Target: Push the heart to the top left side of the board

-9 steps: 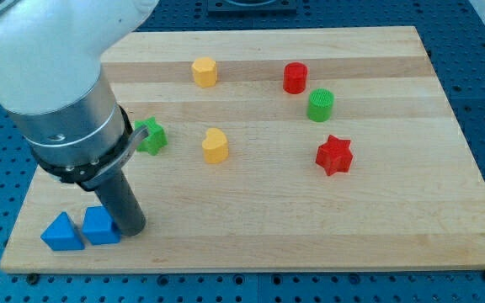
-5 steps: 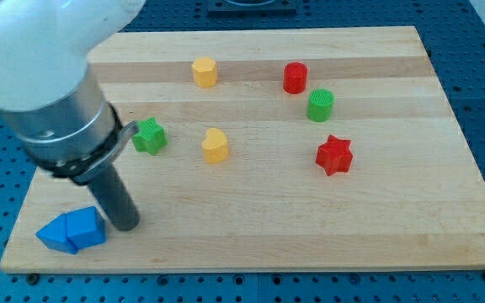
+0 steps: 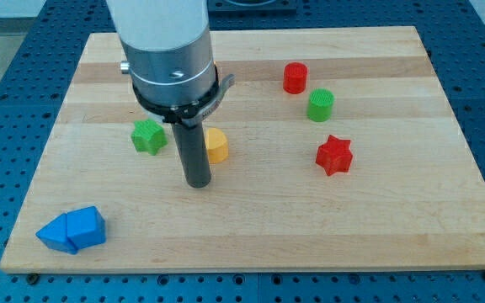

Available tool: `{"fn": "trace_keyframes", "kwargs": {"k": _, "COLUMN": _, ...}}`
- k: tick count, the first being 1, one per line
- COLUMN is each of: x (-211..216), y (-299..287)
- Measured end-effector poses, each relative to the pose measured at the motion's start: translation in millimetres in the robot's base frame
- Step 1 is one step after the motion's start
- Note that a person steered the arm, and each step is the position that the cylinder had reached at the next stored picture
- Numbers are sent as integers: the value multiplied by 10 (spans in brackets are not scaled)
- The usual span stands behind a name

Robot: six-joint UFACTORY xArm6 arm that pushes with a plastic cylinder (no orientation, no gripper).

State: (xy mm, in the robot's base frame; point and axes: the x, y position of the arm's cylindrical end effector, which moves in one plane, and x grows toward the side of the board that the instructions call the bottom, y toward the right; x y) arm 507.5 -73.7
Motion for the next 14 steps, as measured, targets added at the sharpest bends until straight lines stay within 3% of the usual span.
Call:
{"fn": "trace_keyframes", "kwargs": {"k": 3, "x": -472, "y": 502}}
{"fn": "trace_keyframes", "kwargs": {"k": 7, "x": -1315, "y": 632}}
{"fn": "trace_keyframes", "kwargs": {"k": 12, "x": -1068, "y": -124}}
{"fn": "trace_keyframes", "kwargs": {"k": 14, "x": -1618, "y": -478}}
